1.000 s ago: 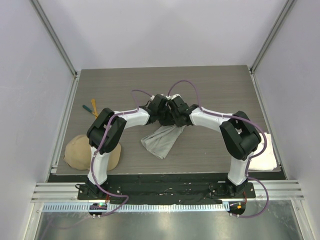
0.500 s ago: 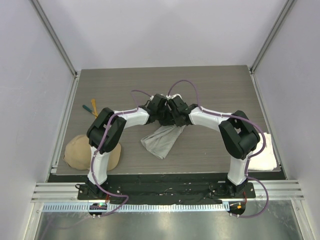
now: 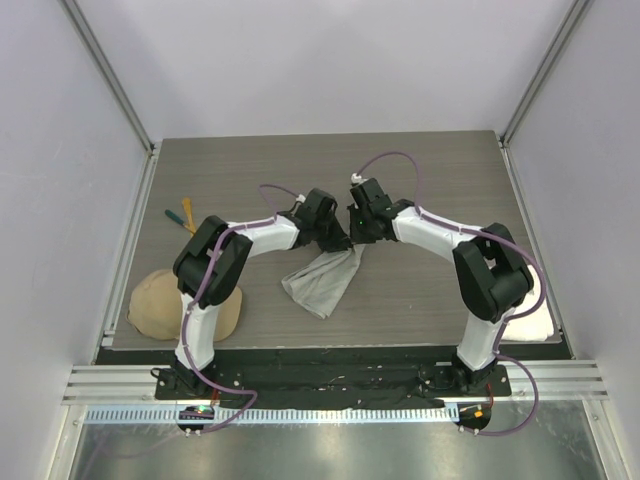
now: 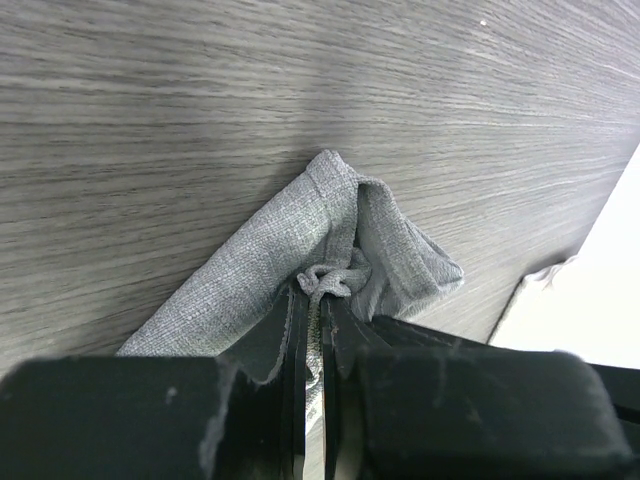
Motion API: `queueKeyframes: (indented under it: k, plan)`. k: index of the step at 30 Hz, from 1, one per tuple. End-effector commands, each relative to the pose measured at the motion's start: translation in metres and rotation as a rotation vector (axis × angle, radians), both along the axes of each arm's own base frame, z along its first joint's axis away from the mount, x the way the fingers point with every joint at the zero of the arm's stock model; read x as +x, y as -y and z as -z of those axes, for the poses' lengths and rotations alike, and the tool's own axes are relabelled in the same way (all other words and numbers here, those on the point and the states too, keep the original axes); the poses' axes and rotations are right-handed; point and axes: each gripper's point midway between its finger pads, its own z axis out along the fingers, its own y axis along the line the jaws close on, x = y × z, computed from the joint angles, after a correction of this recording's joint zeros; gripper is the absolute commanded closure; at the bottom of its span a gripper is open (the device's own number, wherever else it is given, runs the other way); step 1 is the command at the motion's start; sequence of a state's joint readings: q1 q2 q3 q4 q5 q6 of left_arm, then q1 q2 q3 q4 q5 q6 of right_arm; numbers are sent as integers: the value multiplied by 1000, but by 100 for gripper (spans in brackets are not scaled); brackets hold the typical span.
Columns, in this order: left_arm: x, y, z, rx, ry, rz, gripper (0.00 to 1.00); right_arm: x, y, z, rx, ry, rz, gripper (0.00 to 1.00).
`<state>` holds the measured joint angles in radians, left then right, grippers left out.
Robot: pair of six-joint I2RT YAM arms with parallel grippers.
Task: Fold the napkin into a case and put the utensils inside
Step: Stuff the 2/3-rectangle-folded napkin at the center of the board.
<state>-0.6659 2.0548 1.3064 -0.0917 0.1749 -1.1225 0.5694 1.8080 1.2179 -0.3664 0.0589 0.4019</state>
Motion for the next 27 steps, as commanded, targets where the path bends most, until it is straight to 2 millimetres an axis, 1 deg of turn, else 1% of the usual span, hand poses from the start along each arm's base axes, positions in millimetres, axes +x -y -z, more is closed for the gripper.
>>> queueKeyframes:
  k: [1, 2, 3, 4, 5, 7, 8, 10, 11, 14, 15, 17, 18, 19, 20, 21, 23, 24, 27]
  plan:
    - [-7, -3, 1, 56, 54, 3, 100, 8, -17, -35, 207, 31, 26, 99]
    - [-2, 2, -4, 35, 93, 6, 100, 8, -16, -35, 217, 27, 32, 99]
    - [-2, 7, -5, 36, 119, 18, 100, 8, -14, -34, 219, 23, 36, 99]
    - [-2, 8, -5, 54, 153, 38, 100, 8, -13, -32, 222, 17, 40, 99]
    - [2, 13, -11, 51, 206, 44, 100, 7, -11, -30, 229, 7, 53, 99]
    - [5, 16, -13, 79, 275, 47, 100, 6, -9, -28, 244, -2, 59, 99]
    - [4, 16, -13, 82, 295, 56, 100, 5, -7, -25, 246, -8, 67, 99]
    - [6, 18, -17, 80, 319, 44, 100, 5, -3, -24, 252, -13, 81, 99]
    - [7, 17, -21, 81, 326, 33, 100, 4, -2, -21, 250, -20, 83, 99]
    - [6, 15, -31, 74, 360, 14, 100, 3, 4, -21, 273, -28, 98, 99]
    - [7, 17, -33, 69, 376, 28, 100, 5, 6, -22, 287, -29, 107, 99]
    - [6, 22, -31, 55, 382, 56, 100, 4, 4, -28, 323, -41, 96, 99]
    - [5, 25, -26, 51, 396, 86, 100, 4, 4, -29, 337, -46, 95, 99]
    - [9, 32, -32, 14, 435, 98, 100, 3, 3, -30, 365, -66, 99, 99]
    - [6, 33, -28, 8, 440, 117, 100, 4, 3, -32, 375, -67, 97, 99]
    - [4, 35, -22, 26, 443, 133, 100, 4, 4, -33, 380, -69, 99, 99]
    - [4, 37, -19, 51, 461, 145, 100, 5, 4, -35, 384, -65, 104, 99]
    - [2, 39, -17, 68, 472, 150, 100, 4, 4, -35, 384, -65, 103, 99]
    - [1, 43, -21, 117, 533, 160, 100, 4, 3, -33, 386, -72, 102, 99]
